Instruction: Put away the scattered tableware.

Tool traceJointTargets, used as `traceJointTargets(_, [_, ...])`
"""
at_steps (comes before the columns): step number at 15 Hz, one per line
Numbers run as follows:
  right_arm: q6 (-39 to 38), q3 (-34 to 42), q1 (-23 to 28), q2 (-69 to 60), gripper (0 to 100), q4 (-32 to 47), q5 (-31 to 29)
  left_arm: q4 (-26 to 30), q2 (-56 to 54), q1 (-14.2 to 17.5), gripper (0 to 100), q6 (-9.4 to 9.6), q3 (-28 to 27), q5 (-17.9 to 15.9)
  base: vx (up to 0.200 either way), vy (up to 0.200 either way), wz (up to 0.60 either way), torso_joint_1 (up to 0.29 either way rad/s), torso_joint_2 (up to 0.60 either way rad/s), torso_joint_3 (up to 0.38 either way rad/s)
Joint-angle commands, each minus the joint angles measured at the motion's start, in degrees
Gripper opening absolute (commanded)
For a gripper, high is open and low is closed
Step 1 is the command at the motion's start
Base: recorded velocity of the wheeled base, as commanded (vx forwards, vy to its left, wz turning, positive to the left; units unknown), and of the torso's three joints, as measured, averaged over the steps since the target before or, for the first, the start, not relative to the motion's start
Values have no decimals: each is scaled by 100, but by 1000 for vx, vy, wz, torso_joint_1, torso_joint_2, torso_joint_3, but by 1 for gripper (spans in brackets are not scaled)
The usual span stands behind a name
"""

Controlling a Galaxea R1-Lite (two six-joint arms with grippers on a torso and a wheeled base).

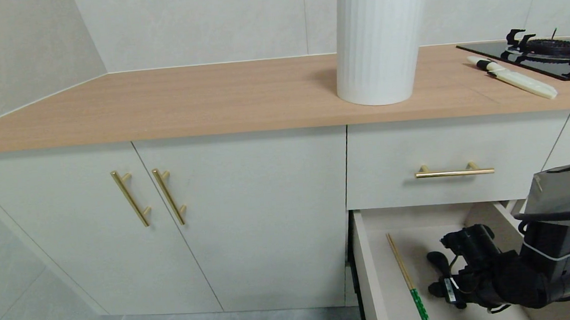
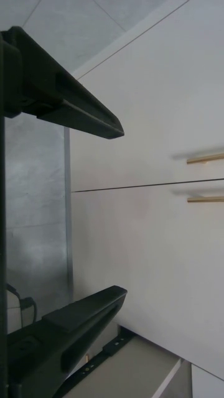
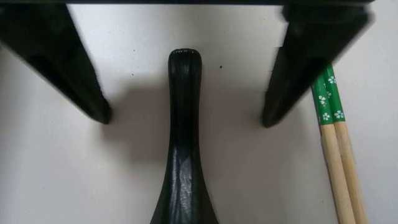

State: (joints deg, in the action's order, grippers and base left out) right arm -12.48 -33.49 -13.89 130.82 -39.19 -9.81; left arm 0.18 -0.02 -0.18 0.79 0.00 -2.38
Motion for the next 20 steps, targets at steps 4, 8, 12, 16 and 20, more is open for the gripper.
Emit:
traceJointTargets(4, [35, 299, 17, -1252, 100, 78, 23, -1, 2, 1, 100, 0, 0, 0, 0, 0, 0, 0, 0, 0])
traceJointTargets(8, [71, 132, 17, -3018, 100, 1423, 32, -1, 2, 1, 100, 0, 0, 0, 0, 0, 0, 0, 0, 0])
traceJointTargets(12, [246, -351, -9, -4539, 100, 3436, 50, -1, 2, 1, 100, 9, 0, 0, 0, 0, 0, 0, 0, 0])
traceJointTargets(16, [405, -606, -290, -5435, 100, 4429, 50, 8, 2, 1, 100, 17, 0, 0, 0, 0, 0, 0, 0, 0])
traceJointTargets(20, [519, -641, -703, -5919, 100, 4868, 23, -1, 2, 1, 100, 9, 0, 0, 0, 0, 0, 0, 0, 0])
